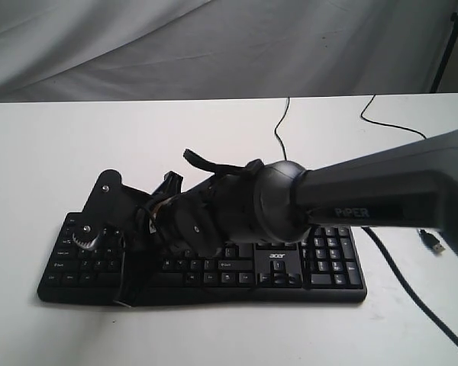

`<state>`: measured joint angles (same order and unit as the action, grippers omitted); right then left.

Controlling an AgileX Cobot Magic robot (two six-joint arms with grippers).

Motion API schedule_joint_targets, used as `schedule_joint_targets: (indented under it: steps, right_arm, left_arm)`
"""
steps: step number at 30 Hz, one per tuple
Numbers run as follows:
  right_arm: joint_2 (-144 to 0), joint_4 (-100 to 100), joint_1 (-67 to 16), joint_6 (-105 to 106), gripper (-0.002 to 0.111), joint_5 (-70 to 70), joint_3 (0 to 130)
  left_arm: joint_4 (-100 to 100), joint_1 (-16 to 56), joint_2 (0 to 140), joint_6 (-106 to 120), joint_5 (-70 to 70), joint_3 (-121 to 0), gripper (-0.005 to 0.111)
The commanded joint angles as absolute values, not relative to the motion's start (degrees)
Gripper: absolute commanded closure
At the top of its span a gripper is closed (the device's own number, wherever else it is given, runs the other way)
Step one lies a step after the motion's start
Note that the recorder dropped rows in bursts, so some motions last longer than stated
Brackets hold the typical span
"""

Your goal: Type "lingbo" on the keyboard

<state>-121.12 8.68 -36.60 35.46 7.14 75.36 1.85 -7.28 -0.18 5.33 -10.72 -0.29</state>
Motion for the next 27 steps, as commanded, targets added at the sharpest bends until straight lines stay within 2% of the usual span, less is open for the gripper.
schedule_joint_targets:
  steps: [1, 27]
  right_arm:
    - [-121.9, 8.0, -36.6, 35.6, 0.108, 7.1, 75.8]
    - [-123.1, 9.2, -36.5, 35.6, 0.108, 3.4, 75.8]
  left_arm:
    - [1.8, -7.1, 0.0, 5.2, -10.5, 0.0, 0.106]
    - [1.8, -7.1, 0.0, 5.2, -10.5, 0.0, 0.106]
